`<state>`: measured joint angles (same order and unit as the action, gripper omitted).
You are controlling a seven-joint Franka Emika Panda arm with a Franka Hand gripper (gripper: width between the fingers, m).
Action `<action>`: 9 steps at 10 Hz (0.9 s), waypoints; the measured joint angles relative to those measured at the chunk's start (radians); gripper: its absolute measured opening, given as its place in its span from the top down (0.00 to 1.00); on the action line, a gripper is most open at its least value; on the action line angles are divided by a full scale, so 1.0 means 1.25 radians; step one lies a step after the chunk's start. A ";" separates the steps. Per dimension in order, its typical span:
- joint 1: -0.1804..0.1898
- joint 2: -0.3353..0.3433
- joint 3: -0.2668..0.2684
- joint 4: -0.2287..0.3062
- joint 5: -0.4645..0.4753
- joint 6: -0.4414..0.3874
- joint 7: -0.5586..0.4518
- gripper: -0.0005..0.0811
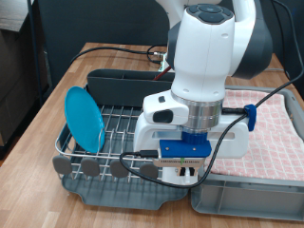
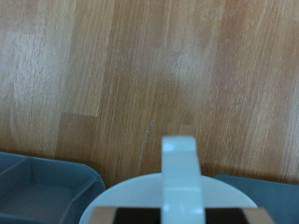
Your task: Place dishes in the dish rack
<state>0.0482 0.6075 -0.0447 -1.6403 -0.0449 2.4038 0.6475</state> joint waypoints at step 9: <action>0.000 0.026 0.002 0.011 0.000 -0.007 0.001 0.49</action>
<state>0.0484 0.6401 -0.0428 -1.6271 -0.0448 2.3953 0.6488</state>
